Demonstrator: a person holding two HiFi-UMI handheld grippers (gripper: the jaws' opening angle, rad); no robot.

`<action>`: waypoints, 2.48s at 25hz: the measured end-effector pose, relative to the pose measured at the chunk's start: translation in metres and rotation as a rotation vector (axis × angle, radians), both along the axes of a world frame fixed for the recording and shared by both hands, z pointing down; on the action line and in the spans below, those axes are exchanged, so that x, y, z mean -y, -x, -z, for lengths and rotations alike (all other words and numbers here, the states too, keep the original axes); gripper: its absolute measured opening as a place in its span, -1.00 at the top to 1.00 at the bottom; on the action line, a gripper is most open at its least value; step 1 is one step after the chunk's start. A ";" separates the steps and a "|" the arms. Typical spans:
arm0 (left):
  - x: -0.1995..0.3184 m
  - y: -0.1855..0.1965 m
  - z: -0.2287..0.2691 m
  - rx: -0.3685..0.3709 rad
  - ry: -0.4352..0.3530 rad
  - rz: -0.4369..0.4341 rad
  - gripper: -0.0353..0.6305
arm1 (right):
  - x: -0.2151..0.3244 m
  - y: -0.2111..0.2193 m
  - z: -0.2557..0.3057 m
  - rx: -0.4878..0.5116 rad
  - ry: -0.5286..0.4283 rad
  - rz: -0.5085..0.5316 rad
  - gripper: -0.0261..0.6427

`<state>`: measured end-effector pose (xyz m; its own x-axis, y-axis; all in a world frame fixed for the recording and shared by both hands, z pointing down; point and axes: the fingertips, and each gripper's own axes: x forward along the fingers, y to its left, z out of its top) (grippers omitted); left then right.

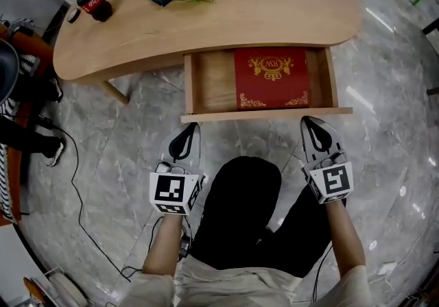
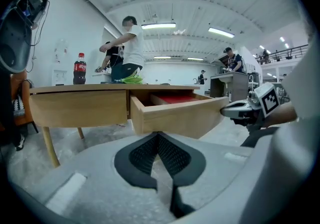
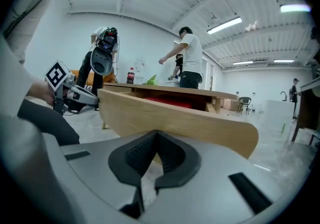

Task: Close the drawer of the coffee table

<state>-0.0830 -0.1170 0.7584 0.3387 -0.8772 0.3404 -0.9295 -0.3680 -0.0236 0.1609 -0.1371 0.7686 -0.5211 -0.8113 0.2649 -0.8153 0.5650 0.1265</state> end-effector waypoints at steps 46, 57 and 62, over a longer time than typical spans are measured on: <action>0.053 0.005 0.026 -0.055 -0.077 -0.010 0.87 | 0.006 -0.026 0.017 0.137 -0.084 -0.184 0.88; 0.082 0.008 0.028 -0.067 -0.078 0.015 0.87 | 0.002 -0.024 0.006 0.143 -0.056 -0.196 0.88; 0.092 0.008 0.028 -0.068 -0.071 0.032 0.87 | -0.001 -0.027 0.005 0.164 -0.053 -0.202 0.88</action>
<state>-0.0908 -0.2085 0.7299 0.3299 -0.9091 0.2545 -0.9413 -0.3373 0.0150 0.1878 -0.1359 0.7637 -0.3800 -0.9135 0.1450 -0.9228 0.3852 0.0083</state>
